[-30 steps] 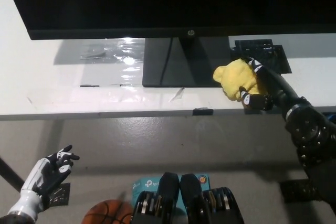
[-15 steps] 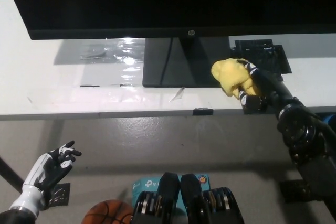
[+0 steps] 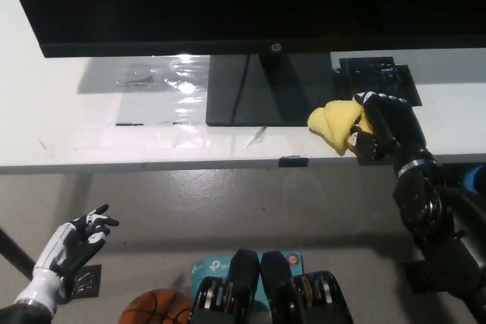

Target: The robot uses its right hand to pick up the cloth kept in the middle of the desk and use it to wipe the monitor in the middle of the desk by swiping its screen twice

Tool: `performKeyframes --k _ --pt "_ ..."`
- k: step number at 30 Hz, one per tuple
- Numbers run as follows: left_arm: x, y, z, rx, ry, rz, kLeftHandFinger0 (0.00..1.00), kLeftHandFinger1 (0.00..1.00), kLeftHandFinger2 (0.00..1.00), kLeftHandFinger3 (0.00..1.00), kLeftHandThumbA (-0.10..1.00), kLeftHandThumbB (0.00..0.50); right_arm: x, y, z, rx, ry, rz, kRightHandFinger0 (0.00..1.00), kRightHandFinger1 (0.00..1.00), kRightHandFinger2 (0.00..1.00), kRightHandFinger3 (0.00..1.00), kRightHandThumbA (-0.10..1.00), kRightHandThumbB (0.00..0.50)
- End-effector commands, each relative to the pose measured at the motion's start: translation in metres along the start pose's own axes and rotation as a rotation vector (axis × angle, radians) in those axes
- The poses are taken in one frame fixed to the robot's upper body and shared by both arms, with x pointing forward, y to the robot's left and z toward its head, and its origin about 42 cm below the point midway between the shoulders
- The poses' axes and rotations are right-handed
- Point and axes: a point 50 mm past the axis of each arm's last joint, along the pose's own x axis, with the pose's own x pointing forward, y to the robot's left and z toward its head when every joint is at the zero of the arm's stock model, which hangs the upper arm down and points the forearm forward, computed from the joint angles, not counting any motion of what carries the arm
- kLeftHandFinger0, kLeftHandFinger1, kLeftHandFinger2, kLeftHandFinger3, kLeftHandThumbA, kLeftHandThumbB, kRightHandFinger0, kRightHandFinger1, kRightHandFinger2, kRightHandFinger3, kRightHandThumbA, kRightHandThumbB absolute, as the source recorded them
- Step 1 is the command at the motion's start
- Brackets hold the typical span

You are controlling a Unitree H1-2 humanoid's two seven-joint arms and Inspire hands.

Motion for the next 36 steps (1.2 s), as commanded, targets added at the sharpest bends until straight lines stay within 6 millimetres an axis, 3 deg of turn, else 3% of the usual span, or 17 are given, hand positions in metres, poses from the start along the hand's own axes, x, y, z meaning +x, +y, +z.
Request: performKeyframes --k 1,2,3,4,5,9,11,14,16,19,22,24,25,29,31,34,36 --pt "-0.001 0.007 0.012 0.031 -0.046 0.004 1.0 0.98 1.0 1.0 0.3 0.011 0.005 -0.014 0.012 -0.003 -0.13 -0.193 0.0 0.14 0.43 0.1 -0.1 0.066" --pt "-0.001 0.007 0.013 0.034 -0.046 0.004 1.0 0.98 1.0 1.0 0.31 0.01 0.004 -0.013 0.011 0.004 -0.133 -0.201 0.0 0.13 0.43 0.1 -0.1 0.07" --pt "-0.001 0.007 0.012 0.025 -0.046 0.005 1.0 0.97 1.0 1.0 0.3 0.0 0.004 -0.012 0.01 0.029 -0.117 -0.198 0.0 0.13 0.43 0.09 -0.1 0.029" --pt "-0.001 0.008 0.012 0.037 -0.049 0.006 1.0 0.97 1.0 1.0 0.31 0.0 0.003 -0.011 0.01 0.091 -0.081 -0.224 0.0 0.12 0.42 0.0 -0.1 0.002" --pt "-0.001 0.008 0.012 0.03 -0.05 0.005 1.0 0.97 1.0 1.0 0.31 0.008 0.001 -0.011 0.011 0.135 -0.073 -0.264 0.0 0.11 0.42 0.03 -0.1 0.061" --pt "0.0 0.008 0.01 0.033 -0.041 0.006 1.0 0.98 1.0 1.0 0.33 0.021 -0.001 -0.016 0.019 0.389 0.042 -0.34 0.0 0.05 0.38 0.02 -0.1 0.051" --pt "-0.002 0.009 0.009 0.034 -0.035 0.007 1.0 0.98 1.0 1.0 0.33 0.028 -0.002 -0.018 0.022 0.486 0.09 -0.368 0.0 0.03 0.35 0.02 -0.1 0.078" --pt "-0.004 0.007 0.007 0.03 -0.028 0.002 1.0 0.99 1.0 1.0 0.31 0.019 -0.004 -0.024 0.019 0.595 0.156 -0.441 0.0 0.0 0.34 0.0 -0.1 0.185" --pt "-0.004 0.007 0.008 0.044 -0.032 0.003 1.0 0.98 1.0 1.0 0.31 0.01 -0.005 -0.044 0.016 0.649 0.11 -0.508 0.0 0.06 0.41 0.02 -0.1 0.215" --pt "-0.005 0.009 0.007 0.037 -0.027 0.007 1.0 0.98 1.0 1.0 0.3 0.012 -0.008 -0.073 0.021 0.686 0.068 -0.601 0.0 0.08 0.45 0.15 -0.1 0.24" --pt "-0.005 0.009 0.005 0.041 -0.023 0.006 1.0 0.98 1.0 1.0 0.29 0.0 -0.01 -0.103 0.026 0.722 0.038 -0.684 0.0 0.05 0.37 0.1 -0.1 0.213" --pt "-0.006 0.008 0.002 0.025 -0.023 0.005 1.0 0.98 1.0 1.0 0.28 0.003 -0.014 -0.139 0.027 0.75 -0.01 -0.781 0.0 0.02 0.34 0.03 -0.1 0.185" --pt "-0.006 0.007 0.002 0.024 -0.023 0.004 1.0 0.99 1.0 1.0 0.28 0.001 -0.015 -0.14 0.027 0.754 -0.011 -0.784 0.0 0.0 0.33 0.02 -0.1 0.179" --pt "-0.007 0.007 0.003 0.019 -0.022 0.009 1.0 0.98 1.0 1.0 0.29 0.008 -0.022 -0.196 0.024 0.719 -0.032 -0.907 0.0 0.01 0.36 0.0 -0.1 0.166" --pt "-0.008 0.009 0.004 0.028 -0.021 0.009 1.0 0.98 1.0 1.0 0.29 0.003 -0.022 -0.207 0.023 0.727 -0.04 -0.947 0.0 0.03 0.38 0.02 -0.1 0.148" --pt "-0.007 0.01 0.003 0.039 -0.014 0.013 1.0 0.96 1.0 1.0 0.29 0.009 -0.021 -0.237 0.02 0.699 -0.008 -1.064 0.0 0.0 0.3 0.0 -0.1 0.216" --pt "-0.007 0.01 0.002 0.03 -0.019 0.006 1.0 0.96 1.0 1.0 0.3 0.039 -0.018 -0.261 0.019 0.645 0.022 -1.138 0.0 0.0 0.29 0.12 -0.1 0.211"
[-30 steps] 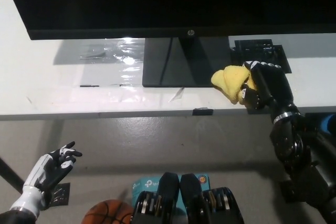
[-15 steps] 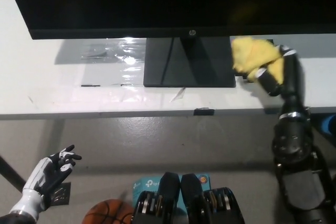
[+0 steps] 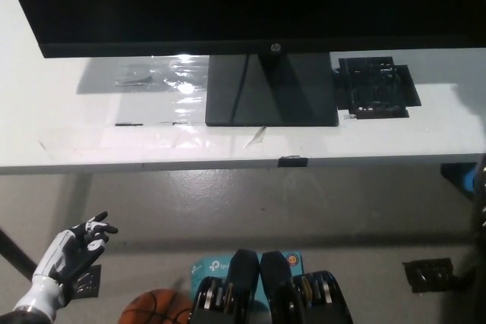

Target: The robot uses its right hand to pick up the cloth kept in the middle of the desk and use it to wipe the monitor in the middle of the desk by swiping its screen twice

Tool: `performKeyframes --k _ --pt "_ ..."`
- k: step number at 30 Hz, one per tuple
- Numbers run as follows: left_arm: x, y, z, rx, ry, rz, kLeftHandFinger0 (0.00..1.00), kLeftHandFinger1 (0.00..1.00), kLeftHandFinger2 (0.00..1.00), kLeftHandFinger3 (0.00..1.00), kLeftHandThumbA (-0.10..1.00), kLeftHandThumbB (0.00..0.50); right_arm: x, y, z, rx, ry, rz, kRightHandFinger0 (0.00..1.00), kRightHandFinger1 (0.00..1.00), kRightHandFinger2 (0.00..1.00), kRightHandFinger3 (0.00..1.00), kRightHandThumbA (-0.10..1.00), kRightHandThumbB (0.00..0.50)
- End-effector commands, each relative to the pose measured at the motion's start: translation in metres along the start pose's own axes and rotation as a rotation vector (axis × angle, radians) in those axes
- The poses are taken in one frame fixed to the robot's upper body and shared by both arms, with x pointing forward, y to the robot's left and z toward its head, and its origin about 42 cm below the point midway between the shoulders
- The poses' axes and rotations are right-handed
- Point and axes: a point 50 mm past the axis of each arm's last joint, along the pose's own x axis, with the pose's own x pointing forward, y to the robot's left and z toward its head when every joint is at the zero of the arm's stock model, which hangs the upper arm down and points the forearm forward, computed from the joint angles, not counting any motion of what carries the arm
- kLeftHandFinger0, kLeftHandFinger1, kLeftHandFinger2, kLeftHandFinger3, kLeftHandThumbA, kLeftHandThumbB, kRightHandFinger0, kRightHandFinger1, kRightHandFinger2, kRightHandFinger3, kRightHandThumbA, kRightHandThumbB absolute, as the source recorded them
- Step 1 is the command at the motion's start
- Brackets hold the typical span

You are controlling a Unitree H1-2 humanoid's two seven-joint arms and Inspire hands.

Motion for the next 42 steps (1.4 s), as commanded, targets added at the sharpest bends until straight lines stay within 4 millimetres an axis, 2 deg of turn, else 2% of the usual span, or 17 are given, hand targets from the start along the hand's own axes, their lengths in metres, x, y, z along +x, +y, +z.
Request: performKeyframes --k 1,7,9,10,13,15,16,18,19,20,21,25,28,32,33,36,42 --pt "-0.001 0.008 0.009 0.03 -0.04 0.0 1.0 0.96 1.0 1.0 0.32 0.049 0.042 -0.015 0.041 -0.034 -0.086 -0.173 0.0 0.0 0.24 0.15 -0.1 0.195" --pt "0.0 0.007 0.013 0.053 -0.043 0.006 0.99 0.95 1.0 1.0 0.34 0.052 0.06 0.009 0.049 -0.199 -0.139 -0.151 0.0 0.0 0.23 0.03 -0.1 0.225" --pt "-0.001 0.006 0.012 0.04 -0.043 0.002 1.0 0.96 1.0 1.0 0.32 0.033 0.068 0.041 0.046 -0.347 -0.172 -0.044 0.0 0.0 0.2 0.2 -0.1 0.2" --pt "-0.001 0.005 0.012 0.039 -0.044 0.0 1.0 0.96 1.0 1.0 0.32 0.032 0.069 0.046 0.044 -0.377 -0.182 -0.024 0.0 0.0 0.19 0.21 -0.1 0.156" --pt "-0.001 0.005 0.013 0.03 -0.045 0.0 1.0 0.96 1.0 1.0 0.31 0.022 0.076 0.084 0.03 -0.545 -0.238 0.087 0.0 0.0 0.2 0.0 -0.1 0.201" --pt "0.0 0.005 0.014 0.032 -0.046 0.0 1.0 0.96 1.0 1.0 0.3 0.023 0.077 0.085 0.028 -0.553 -0.244 0.086 0.0 0.0 0.2 0.0 -0.1 0.2" --pt "0.0 0.006 0.014 0.037 -0.044 0.001 1.0 0.95 1.0 1.0 0.31 0.02 0.074 0.101 0.02 -0.623 -0.286 0.156 0.0 0.0 0.19 0.1 -0.1 0.256" --pt "-0.001 0.006 0.015 0.042 -0.045 -0.001 1.0 0.95 1.0 1.0 0.3 0.01 0.069 0.111 0.013 -0.68 -0.297 0.188 0.0 0.0 0.12 0.23 -0.1 0.266" --pt "-0.001 0.006 0.015 0.042 -0.047 -0.001 1.0 0.95 1.0 1.0 0.3 0.01 0.067 0.116 0.01 -0.7 -0.308 0.194 0.0 0.0 0.05 0.25 -0.1 0.259" --pt "0.0 0.005 0.015 0.027 -0.044 0.0 1.0 0.95 1.0 1.0 0.29 0.021 0.058 0.127 0.003 -0.715 -0.316 0.229 0.0 0.0 0.02 0.16 -0.1 0.222" --pt "0.0 0.005 0.015 0.041 -0.048 0.0 0.99 0.94 0.99 1.0 0.32 0.029 0.05 0.138 -0.003 -0.766 -0.328 0.272 0.0 0.0 0.02 0.03 -0.1 0.169" --pt "-0.003 0.003 0.01 0.044 -0.049 -0.006 1.0 0.93 0.99 1.0 0.33 0.022 0.034 0.149 -0.02 -0.848 -0.322 0.343 0.0 0.0 0.26 0.01 -0.1 0.189" --pt "-0.005 0.004 0.008 0.04 -0.048 -0.01 1.0 0.94 0.98 1.0 0.31 0.011 0.029 0.151 -0.029 -0.884 -0.33 0.358 0.0 0.02 0.37 0.11 -0.1 0.217" --pt "-0.005 0.005 0.009 0.038 -0.045 -0.007 0.99 0.93 0.98 1.0 0.29 0.005 0.024 0.157 -0.033 -0.871 -0.315 0.383 0.0 0.04 0.42 0.21 -0.1 0.208" --pt "-0.006 0.005 0.009 0.039 -0.042 -0.007 1.0 0.94 0.98 1.0 0.28 0.001 0.022 0.158 -0.033 -0.873 -0.313 0.392 0.0 0.03 0.41 0.14 -0.1 0.23" --pt "-0.007 0.003 0.01 0.039 -0.038 -0.012 1.0 0.95 1.0 1.0 0.29 0.027 0.014 0.165 -0.032 -0.891 -0.337 0.406 0.0 0.0 0.36 0.02 -0.1 0.206" --pt "-0.006 0.001 0.007 0.044 -0.037 -0.015 0.99 0.94 0.98 1.0 0.27 0.003 -0.014 0.198 -0.016 -0.835 -0.292 0.464 0.0 0.01 0.41 0.11 -0.1 0.109"
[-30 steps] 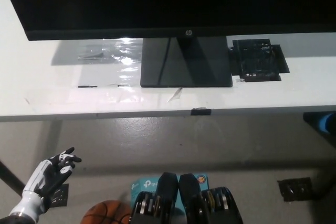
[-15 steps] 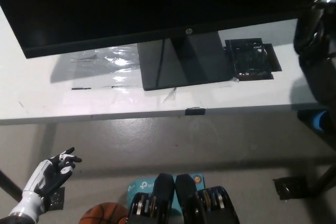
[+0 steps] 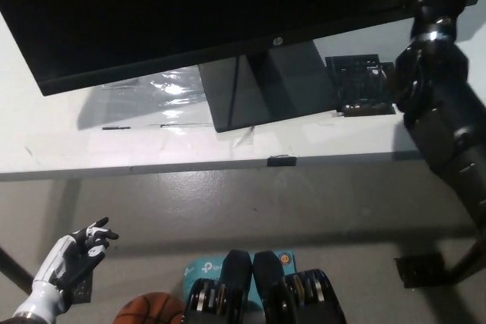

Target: The robot uses its right hand to pick up the cloth kept in the middle of the desk and use it to wipe the monitor in the middle of the desk by swiping its screen twice

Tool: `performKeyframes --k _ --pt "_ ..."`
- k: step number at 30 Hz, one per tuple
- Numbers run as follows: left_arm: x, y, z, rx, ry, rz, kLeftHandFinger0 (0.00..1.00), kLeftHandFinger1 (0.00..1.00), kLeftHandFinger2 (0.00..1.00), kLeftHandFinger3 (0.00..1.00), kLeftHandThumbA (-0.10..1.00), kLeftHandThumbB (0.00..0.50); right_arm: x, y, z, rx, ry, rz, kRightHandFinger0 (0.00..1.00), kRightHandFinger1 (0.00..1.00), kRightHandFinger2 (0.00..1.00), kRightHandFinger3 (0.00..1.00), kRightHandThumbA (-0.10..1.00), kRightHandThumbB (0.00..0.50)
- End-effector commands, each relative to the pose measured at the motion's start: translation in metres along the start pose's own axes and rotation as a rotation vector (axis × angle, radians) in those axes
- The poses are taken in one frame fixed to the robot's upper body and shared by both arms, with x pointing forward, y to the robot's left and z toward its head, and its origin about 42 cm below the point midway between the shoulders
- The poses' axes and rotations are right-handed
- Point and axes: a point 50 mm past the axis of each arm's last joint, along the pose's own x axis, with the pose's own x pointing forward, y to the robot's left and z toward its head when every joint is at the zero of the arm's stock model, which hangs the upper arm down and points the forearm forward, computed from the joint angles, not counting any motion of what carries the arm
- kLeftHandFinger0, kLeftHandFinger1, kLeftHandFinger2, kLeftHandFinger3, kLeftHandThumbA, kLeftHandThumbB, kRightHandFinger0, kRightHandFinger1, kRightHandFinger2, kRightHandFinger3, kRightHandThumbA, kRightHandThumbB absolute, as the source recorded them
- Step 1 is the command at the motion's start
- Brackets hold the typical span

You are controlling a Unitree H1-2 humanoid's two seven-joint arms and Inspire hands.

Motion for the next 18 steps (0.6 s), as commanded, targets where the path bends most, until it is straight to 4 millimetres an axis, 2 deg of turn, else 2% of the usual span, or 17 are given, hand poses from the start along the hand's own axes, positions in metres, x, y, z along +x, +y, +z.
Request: performKeyframes --k 1,2,3,4,5,6,7,8,9,10,11,12,14,17,18 --pt "0.0 0.002 0.01 0.037 -0.045 -0.007 0.99 0.94 0.98 1.0 0.27 0.001 0.013 -0.013 0.07 0.086 -0.071 0.013 0.0 0.02 0.41 0.12 -0.1 0.148" --pt "0.0 0.002 0.01 0.036 -0.044 -0.007 0.99 0.95 1.0 1.0 0.26 0.0 0.012 -0.013 0.077 0.095 -0.073 0.013 0.0 0.01 0.41 0.13 -0.1 0.175" --pt "0.0 0.002 0.01 0.035 -0.041 -0.008 0.99 0.95 1.0 1.0 0.26 0.0 0.012 -0.014 0.083 0.104 -0.077 0.015 0.0 0.01 0.41 0.14 -0.1 0.177" --pt "0.0 0.002 0.01 0.039 -0.041 -0.009 0.99 0.95 1.0 1.0 0.26 0.0 0.011 -0.015 0.095 0.118 -0.101 0.005 0.0 0.0 0.37 0.1 -0.1 0.179" --pt "-0.001 -0.001 0.007 0.031 -0.035 -0.014 0.99 0.95 1.0 1.0 0.26 0.0 0.008 -0.015 0.106 0.144 -0.11 0.012 0.0 0.0 0.4 0.07 -0.1 0.166" --pt "-0.001 -0.002 0.006 0.033 -0.035 -0.017 0.99 0.95 1.0 1.0 0.27 0.014 0.006 -0.017 0.12 0.165 -0.127 0.012 0.0 0.01 0.43 0.07 -0.1 0.169" --pt "0.0 -0.005 0.005 0.036 -0.033 -0.023 0.99 0.95 1.0 1.0 0.29 0.015 0.005 -0.016 0.12 0.165 -0.127 0.012 0.0 0.01 0.43 0.08 -0.1 0.169" --pt "0.0 -0.006 0.005 0.046 -0.034 -0.024 0.98 0.94 1.0 1.0 0.31 0.018 0.005 -0.019 0.129 0.159 -0.147 0.0 0.0 0.0 0.42 0.11 -0.1 0.17" --pt "0.0 -0.008 0.005 0.04 -0.029 -0.025 0.98 0.94 1.0 1.0 0.31 0.027 0.005 -0.027 0.154 0.187 -0.17 -0.034 0.0 0.0 0.38 0.05 -0.1 0.149" --pt "0.0 -0.009 0.006 0.035 -0.026 -0.027 0.98 0.94 1.0 1.0 0.31 0.022 0.005 -0.03 0.163 0.201 -0.176 -0.028 0.0 0.0 0.37 0.17 -0.1 0.141" --pt "0.001 -0.011 0.007 0.035 -0.025 -0.029 0.98 0.94 1.0 1.0 0.3 0.013 0.006 -0.033 0.167 0.215 -0.178 -0.027 0.0 0.0 0.39 0.36 -0.1 0.146" --pt "0.001 -0.012 0.007 0.034 -0.023 -0.03 0.97 0.93 0.99 1.0 0.28 0.012 0.007 -0.037 0.177 0.238 -0.188 -0.029 0.0 0.0 0.38 0.48 -0.1 0.162" --pt "0.004 -0.014 0.006 0.03 -0.031 -0.035 0.96 0.93 0.99 1.0 0.25 0.002 0.008 -0.045 0.191 0.24 -0.21 -0.04 0.0 0.0 0.34 0.51 -0.1 0.155" --pt "0.005 -0.014 0.008 0.006 -0.033 -0.037 0.96 0.92 0.96 1.0 0.23 0.01 0.008 -0.057 0.219 0.258 -0.226 -0.052 0.0 0.0 0.29 0.46 -0.1 0.19" --pt "0.005 -0.015 0.008 0.006 -0.033 -0.036 0.96 0.92 0.96 1.0 0.23 0.019 0.008 -0.059 0.222 0.257 -0.228 -0.055 0.0 0.0 0.29 0.46 -0.1 0.176"
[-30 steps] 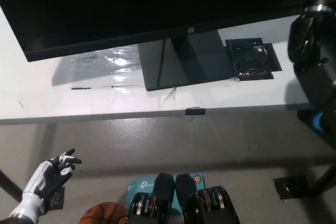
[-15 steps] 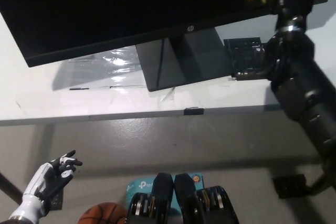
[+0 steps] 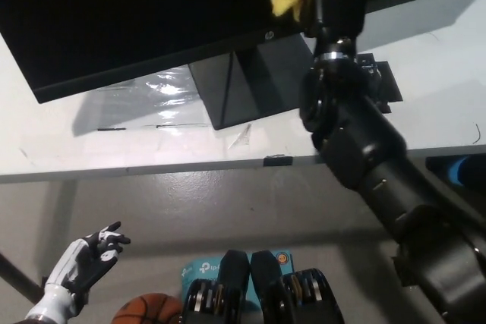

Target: The robot uses its right hand to pick up the cloth kept in the middle of the desk and use it to wipe the monitor in the middle of the desk by swiping its screen twice

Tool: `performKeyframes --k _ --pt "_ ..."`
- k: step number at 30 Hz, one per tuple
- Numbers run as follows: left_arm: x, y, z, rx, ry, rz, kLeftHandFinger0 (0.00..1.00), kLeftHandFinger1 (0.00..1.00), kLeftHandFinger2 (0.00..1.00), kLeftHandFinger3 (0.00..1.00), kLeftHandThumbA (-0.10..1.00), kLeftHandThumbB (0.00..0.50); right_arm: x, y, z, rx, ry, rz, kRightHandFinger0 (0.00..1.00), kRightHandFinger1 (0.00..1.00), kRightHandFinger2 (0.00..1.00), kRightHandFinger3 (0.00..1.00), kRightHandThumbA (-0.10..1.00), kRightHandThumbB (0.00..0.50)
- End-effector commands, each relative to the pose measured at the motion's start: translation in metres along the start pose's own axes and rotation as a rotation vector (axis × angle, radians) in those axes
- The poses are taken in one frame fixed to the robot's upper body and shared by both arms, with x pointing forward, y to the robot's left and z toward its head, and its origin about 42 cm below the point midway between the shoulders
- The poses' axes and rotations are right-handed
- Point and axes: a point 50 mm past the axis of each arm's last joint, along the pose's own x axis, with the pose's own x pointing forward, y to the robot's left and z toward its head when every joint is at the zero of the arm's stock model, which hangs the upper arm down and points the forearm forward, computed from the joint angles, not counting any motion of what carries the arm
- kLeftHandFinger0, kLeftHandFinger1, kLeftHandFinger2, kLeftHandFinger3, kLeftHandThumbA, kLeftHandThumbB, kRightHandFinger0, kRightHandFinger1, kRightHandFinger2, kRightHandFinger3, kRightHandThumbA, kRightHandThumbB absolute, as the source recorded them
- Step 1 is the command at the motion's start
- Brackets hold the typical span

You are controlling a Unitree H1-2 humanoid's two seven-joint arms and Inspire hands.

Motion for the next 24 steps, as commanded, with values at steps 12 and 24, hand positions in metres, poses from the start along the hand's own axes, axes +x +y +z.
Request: performKeyframes --k 12,24 --pt "0.003 0.002 0.012 0.005 -0.061 -0.015 0.96 0.92 0.95 1.0 0.26 0.037 0.044 -0.063 0.092 0.043 -0.232 -0.137 0.0 0.0 0.19 0.24 -0.1 0.171" --pt "0.0 0.004 0.004 0.011 -0.044 -0.008 0.97 0.91 0.94 1.0 0.3 0.081 0.07 -0.076 -0.028 -0.127 -0.161 -0.102 0.0 0.0 0.31 0.45 -0.1 0.215"
